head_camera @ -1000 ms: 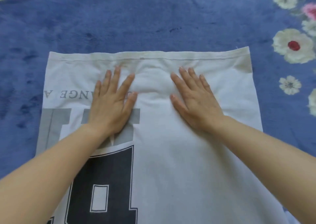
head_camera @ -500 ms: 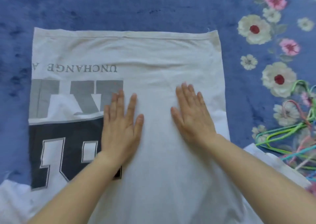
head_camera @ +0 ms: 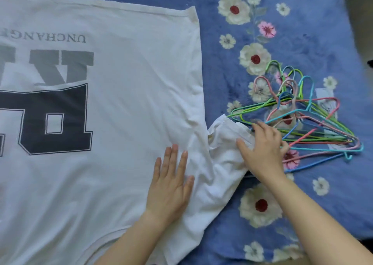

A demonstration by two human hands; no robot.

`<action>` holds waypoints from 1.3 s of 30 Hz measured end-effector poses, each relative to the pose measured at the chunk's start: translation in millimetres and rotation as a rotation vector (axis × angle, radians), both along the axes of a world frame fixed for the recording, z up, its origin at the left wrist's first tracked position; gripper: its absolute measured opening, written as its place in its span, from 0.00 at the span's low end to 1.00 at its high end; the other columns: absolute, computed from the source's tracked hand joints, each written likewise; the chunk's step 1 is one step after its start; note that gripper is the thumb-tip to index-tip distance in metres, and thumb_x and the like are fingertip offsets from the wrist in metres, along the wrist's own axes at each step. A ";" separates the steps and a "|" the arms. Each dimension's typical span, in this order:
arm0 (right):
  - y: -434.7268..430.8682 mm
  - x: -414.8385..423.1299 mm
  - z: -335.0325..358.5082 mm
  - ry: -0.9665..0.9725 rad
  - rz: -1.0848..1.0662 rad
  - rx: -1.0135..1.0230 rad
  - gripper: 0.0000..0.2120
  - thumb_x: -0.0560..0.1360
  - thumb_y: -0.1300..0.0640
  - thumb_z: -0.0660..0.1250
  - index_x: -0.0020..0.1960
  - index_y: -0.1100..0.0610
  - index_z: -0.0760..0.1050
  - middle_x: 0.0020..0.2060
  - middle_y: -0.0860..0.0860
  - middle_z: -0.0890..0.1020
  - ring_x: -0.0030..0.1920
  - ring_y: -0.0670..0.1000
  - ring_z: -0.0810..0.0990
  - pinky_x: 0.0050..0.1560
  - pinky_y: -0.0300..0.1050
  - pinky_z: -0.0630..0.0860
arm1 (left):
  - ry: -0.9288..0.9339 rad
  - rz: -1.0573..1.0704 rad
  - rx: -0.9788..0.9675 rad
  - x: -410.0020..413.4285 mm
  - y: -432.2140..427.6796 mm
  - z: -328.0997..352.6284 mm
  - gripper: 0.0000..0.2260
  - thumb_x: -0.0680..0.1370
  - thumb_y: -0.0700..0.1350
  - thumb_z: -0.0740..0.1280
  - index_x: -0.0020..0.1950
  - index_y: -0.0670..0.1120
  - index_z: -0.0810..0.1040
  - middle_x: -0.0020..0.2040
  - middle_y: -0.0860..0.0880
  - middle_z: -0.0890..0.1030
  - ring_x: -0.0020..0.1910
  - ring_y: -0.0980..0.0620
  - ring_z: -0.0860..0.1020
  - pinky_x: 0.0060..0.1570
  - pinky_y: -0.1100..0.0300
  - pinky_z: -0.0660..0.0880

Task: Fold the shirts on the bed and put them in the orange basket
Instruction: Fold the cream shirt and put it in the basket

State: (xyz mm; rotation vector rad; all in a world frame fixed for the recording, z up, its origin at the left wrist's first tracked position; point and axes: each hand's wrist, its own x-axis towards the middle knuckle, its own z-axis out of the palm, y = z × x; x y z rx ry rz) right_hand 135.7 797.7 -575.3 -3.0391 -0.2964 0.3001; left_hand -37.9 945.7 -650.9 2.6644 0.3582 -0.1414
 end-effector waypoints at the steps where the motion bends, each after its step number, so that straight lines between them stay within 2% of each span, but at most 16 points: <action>1: -12.3 0.9 2.0 0.008 0.004 -0.008 0.33 0.70 0.36 0.57 0.68 0.54 0.69 0.71 0.50 0.66 0.70 0.52 0.59 0.64 0.50 0.53 | 0.012 -0.024 -0.010 -3.3 -16.9 0.5 0.26 0.81 0.55 0.48 0.76 0.43 0.58 0.76 0.40 0.59 0.76 0.45 0.54 0.73 0.50 0.48; 4: -20.9 1.6 2.1 0.040 -0.014 0.073 0.28 0.71 0.42 0.69 0.67 0.52 0.70 0.70 0.51 0.64 0.71 0.52 0.57 0.66 0.51 0.53 | 0.021 -0.006 -0.019 -9.1 -43.7 -2.2 0.27 0.80 0.54 0.50 0.76 0.42 0.57 0.76 0.41 0.59 0.77 0.47 0.51 0.73 0.51 0.48; 7: -23.1 -0.7 -1.2 0.035 0.042 0.191 0.17 0.71 0.45 0.69 0.56 0.52 0.77 0.68 0.52 0.68 0.70 0.55 0.59 0.64 0.52 0.56 | -0.012 0.060 -0.018 -10.2 -51.5 0.1 0.28 0.79 0.53 0.53 0.77 0.42 0.56 0.76 0.41 0.59 0.75 0.46 0.55 0.72 0.52 0.48; 10: -28.3 2.3 10.1 -0.027 0.090 0.391 0.12 0.68 0.50 0.66 0.43 0.58 0.77 0.50 0.54 0.79 0.56 0.57 0.73 0.52 0.48 0.64 | -0.056 0.069 -0.007 -10.5 -54.5 4.1 0.29 0.79 0.52 0.53 0.78 0.47 0.49 0.77 0.43 0.54 0.76 0.46 0.51 0.73 0.52 0.46; 12: -35.8 4.9 24.8 0.029 0.017 0.502 0.10 0.71 0.53 0.67 0.39 0.61 0.73 0.34 0.52 0.76 0.41 0.56 0.73 0.39 0.47 0.63 | -0.062 0.056 0.000 -10.0 -55.2 5.9 0.29 0.79 0.52 0.52 0.78 0.48 0.49 0.77 0.45 0.53 0.77 0.47 0.49 0.73 0.52 0.45; 13: -43.1 6.1 29.5 0.062 -0.028 0.498 0.11 0.72 0.55 0.68 0.38 0.61 0.72 0.30 0.51 0.74 0.37 0.56 0.71 0.35 0.48 0.61 | -0.057 0.044 0.005 -9.2 -56.5 6.8 0.28 0.79 0.52 0.52 0.78 0.47 0.50 0.77 0.46 0.53 0.77 0.48 0.49 0.73 0.51 0.45; 16: -57.1 3.2 40.7 0.119 -0.161 0.438 0.11 0.72 0.56 0.70 0.38 0.61 0.72 0.30 0.51 0.73 0.35 0.55 0.71 0.33 0.46 0.63 | -0.028 0.001 0.016 -5.4 -65.0 8.1 0.27 0.79 0.53 0.51 0.77 0.44 0.55 0.77 0.45 0.58 0.76 0.47 0.52 0.72 0.49 0.46; 19: -29.9 -13.4 56.0 0.130 -0.232 0.625 0.11 0.70 0.58 0.72 0.35 0.55 0.71 0.29 0.49 0.73 0.32 0.50 0.69 0.33 0.45 0.64 | 0.028 0.004 0.007 -5.3 -75.8 8.4 0.26 0.81 0.55 0.46 0.76 0.43 0.58 0.76 0.43 0.60 0.75 0.47 0.55 0.71 0.48 0.49; 21: 1.1 -28.6 72.6 0.324 -0.186 0.922 0.09 0.70 0.61 0.72 0.38 0.54 0.73 0.31 0.53 0.75 0.33 0.50 0.70 0.34 0.44 0.67 | 0.029 0.009 0.006 -6.7 -81.1 8.9 0.26 0.81 0.54 0.47 0.75 0.42 0.63 0.75 0.41 0.62 0.75 0.45 0.56 0.71 0.46 0.51; 23: 28.2 -45.2 84.9 0.728 -0.026 1.073 0.06 0.73 0.64 0.70 0.46 0.56 0.76 0.35 0.54 0.80 0.36 0.50 0.76 0.37 0.42 0.72 | -0.001 -0.053 0.008 -10.2 -83.3 11.4 0.24 0.79 0.51 0.51 0.71 0.41 0.68 0.71 0.39 0.68 0.72 0.41 0.62 0.69 0.42 0.58; 25: 40.0 -53.9 82.1 0.923 0.107 0.989 0.08 0.74 0.64 0.68 0.51 0.54 0.77 0.39 0.53 0.84 0.41 0.49 0.80 0.43 0.39 0.74 | -0.026 -0.170 0.004 -15.7 -83.1 13.2 0.22 0.78 0.50 0.53 0.68 0.42 0.70 0.66 0.39 0.74 0.65 0.38 0.72 0.63 0.41 0.68; 27: 39.5 -53.0 63.4 0.786 0.059 0.901 0.08 0.75 0.64 0.67 0.48 0.52 0.77 0.39 0.55 0.84 0.40 0.51 0.80 0.43 0.41 0.75 | -0.013 -0.192 -0.059 -22.9 -81.1 13.9 0.21 0.79 0.50 0.52 0.67 0.45 0.73 0.65 0.43 0.76 0.64 0.40 0.74 0.65 0.43 0.67; 30: 24.6 -51.7 30.6 0.534 0.034 0.710 0.11 0.74 0.64 0.64 0.43 0.49 0.78 0.38 0.52 0.84 0.42 0.55 0.82 0.49 0.53 0.78 | -0.037 -0.159 -0.116 -32.7 -82.7 12.0 0.19 0.79 0.51 0.55 0.66 0.47 0.75 0.66 0.48 0.75 0.66 0.47 0.69 0.68 0.48 0.57; 33: 25.9 -67.8 5.3 0.410 0.302 0.489 0.14 0.75 0.63 0.60 0.53 0.55 0.82 0.48 0.50 0.83 0.52 0.53 0.79 0.55 0.42 0.71 | -0.053 -0.267 -0.126 -46.6 -86.3 9.4 0.22 0.77 0.52 0.56 0.70 0.49 0.70 0.68 0.49 0.72 0.67 0.47 0.68 0.69 0.48 0.56; 36: 46.3 -72.6 -9.9 0.324 0.595 0.265 0.24 0.70 0.59 0.56 0.64 0.55 0.76 0.62 0.53 0.77 0.63 0.55 0.71 0.58 0.48 0.67 | -0.025 -0.382 -0.114 -62.0 -83.0 7.3 0.26 0.75 0.53 0.58 0.74 0.50 0.66 0.71 0.51 0.69 0.71 0.48 0.65 0.70 0.49 0.55; 39: 64.4 -62.1 -23.0 0.229 0.695 0.355 0.27 0.69 0.63 0.55 0.68 0.60 0.72 0.65 0.57 0.75 0.67 0.56 0.70 0.66 0.43 0.62 | -0.121 -0.388 -0.230 -65.8 -71.7 9.1 0.24 0.74 0.48 0.59 0.70 0.50 0.67 0.68 0.52 0.71 0.69 0.51 0.66 0.68 0.53 0.60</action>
